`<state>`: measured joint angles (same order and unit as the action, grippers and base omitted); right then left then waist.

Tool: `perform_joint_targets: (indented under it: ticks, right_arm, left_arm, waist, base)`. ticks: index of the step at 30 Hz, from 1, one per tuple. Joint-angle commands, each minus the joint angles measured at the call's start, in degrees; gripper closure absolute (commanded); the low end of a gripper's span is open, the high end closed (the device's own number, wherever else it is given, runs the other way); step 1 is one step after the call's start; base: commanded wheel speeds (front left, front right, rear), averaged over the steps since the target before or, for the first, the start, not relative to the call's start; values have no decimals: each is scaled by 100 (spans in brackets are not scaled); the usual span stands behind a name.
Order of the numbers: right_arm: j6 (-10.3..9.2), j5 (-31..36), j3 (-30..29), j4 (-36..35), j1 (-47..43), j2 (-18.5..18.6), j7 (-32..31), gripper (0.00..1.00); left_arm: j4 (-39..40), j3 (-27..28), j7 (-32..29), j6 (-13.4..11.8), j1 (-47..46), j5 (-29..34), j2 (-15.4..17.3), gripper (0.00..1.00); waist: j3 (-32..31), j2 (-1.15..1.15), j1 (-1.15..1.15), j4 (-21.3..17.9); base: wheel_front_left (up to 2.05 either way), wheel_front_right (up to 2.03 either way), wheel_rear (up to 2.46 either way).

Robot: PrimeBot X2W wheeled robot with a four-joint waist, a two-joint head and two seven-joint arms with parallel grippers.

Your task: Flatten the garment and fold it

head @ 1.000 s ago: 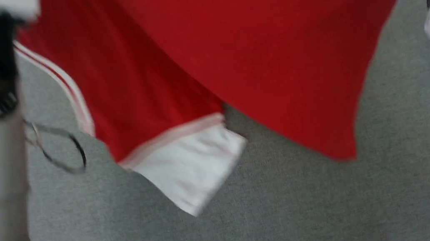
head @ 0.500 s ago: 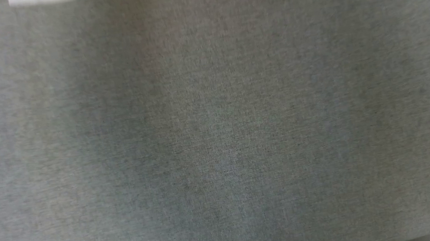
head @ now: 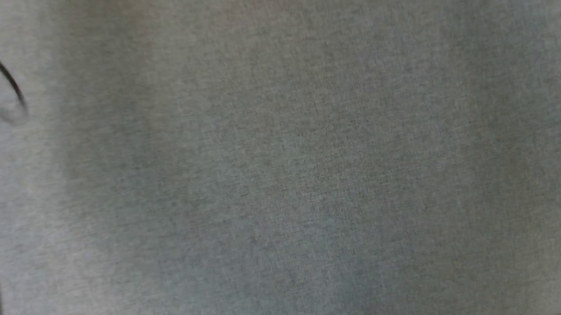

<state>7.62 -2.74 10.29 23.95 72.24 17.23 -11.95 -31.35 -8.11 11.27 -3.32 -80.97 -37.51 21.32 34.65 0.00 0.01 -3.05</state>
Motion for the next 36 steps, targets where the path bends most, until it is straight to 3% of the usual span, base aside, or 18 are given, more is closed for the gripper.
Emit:
perform_joint_targets:
  ticks: [1, 9, 16, 21, 27, 36]
  right_arm:
    - [-13, -123, 62, 116, -322, 29, 85, 100]
    - [-13, -747, 406, 444, -2027, 127, 232, 100]
    - [-13, -1161, 376, 332, -3402, 270, 200, 100]
    - [-13, -1278, 305, 162, -4186, 316, 115, 100]
    - [-13, -1198, 118, -128, -5011, 378, -38, 100]
    - [-13, -1128, -203, -702, -6205, 304, -640, 100]
  left_arm:
    - [-175, -188, 25, 115, 424, 180, 71, 100]
    - [-640, -1093, -846, 611, 2610, 356, 176, 100]
    - [-139, -1523, -1657, 660, 4408, 155, 224, 100]
    - [521, -1513, -2020, 458, 5662, -203, 292, 100]
    - [1485, -1441, -2297, -8, 6991, -433, 513, 100]
    - [2491, -1436, -2514, -587, 8295, -502, 757, 100]
  waist:
    - [-328, 0, -1, 165]
    - [-1258, 0, -1, 376]
    - [-1959, 0, -1, 518]
    - [-2277, 0, -1, 545]
    - [-2523, 0, -1, 589]
    - [-2639, 0, -1, 614]
  base:
    - [0, 0, 0]
    - [0, 0, 0]
    - [0, 0, 0]
    - [0, 0, 0]
    - [0, 0, 0]
    - [0, 0, 0]
